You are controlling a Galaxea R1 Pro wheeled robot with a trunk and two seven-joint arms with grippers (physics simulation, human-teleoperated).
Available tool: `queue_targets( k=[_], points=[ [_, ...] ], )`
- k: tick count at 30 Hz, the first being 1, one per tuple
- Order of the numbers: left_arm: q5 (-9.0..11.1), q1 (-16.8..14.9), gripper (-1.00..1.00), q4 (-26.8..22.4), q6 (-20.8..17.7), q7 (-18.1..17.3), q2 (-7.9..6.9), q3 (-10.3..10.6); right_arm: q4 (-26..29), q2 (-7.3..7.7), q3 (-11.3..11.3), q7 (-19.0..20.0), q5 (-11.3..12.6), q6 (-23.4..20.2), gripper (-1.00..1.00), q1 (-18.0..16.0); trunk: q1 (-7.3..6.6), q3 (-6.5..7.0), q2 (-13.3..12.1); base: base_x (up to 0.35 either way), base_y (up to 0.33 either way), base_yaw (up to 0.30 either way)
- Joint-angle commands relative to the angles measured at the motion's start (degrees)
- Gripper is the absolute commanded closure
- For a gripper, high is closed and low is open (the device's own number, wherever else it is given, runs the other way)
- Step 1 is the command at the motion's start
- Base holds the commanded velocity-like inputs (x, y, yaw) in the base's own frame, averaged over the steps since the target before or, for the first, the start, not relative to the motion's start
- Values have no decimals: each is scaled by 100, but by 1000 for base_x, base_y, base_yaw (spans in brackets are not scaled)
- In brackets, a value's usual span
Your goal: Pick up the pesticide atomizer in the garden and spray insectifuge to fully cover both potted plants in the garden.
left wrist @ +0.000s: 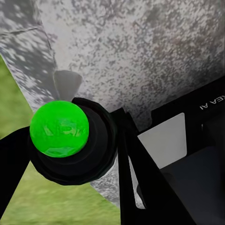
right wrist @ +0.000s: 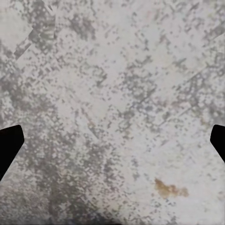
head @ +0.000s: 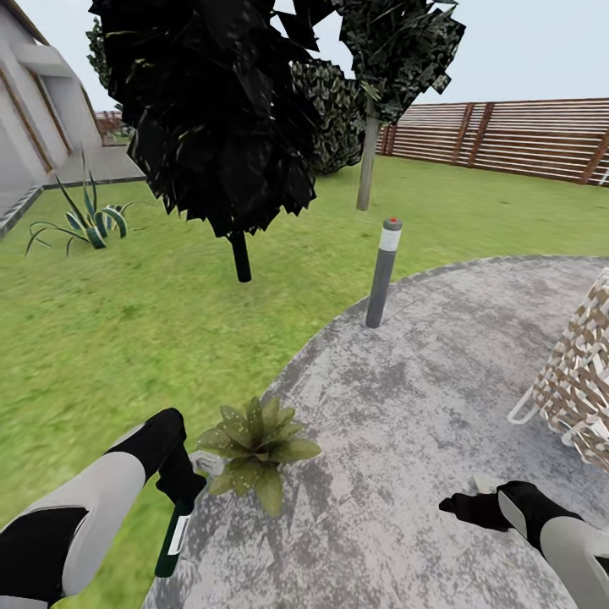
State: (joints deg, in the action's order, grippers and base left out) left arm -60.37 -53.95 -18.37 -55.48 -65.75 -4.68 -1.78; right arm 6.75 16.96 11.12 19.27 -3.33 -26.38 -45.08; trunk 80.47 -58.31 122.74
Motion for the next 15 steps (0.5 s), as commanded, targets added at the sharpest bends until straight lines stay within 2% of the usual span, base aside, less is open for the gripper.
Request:
queue_targets(
  k=[1,5,12,15],
  points=[
    [-54,-1,100,-9,-30,-52,2,-17,10,0,39,24,-36,-34,-100,-1,-1,-6,2,0,0,24],
    [-53,-1,100,-9,-29,-52,3,-15,9,0,39,24,-36,-34,-100,-1,-1,-7,2,0,-157,1],
    [-53,-1,100,-9,-29,-52,3,-15,10,0,39,24,-36,-34,-100,-1,-1,3,2,0,-299,-137],
    [-53,-1,100,-9,-32,-52,3,-15,10,0,39,24,-36,-34,-100,-1,-1,4,2,0,-123,-30]
  ],
)
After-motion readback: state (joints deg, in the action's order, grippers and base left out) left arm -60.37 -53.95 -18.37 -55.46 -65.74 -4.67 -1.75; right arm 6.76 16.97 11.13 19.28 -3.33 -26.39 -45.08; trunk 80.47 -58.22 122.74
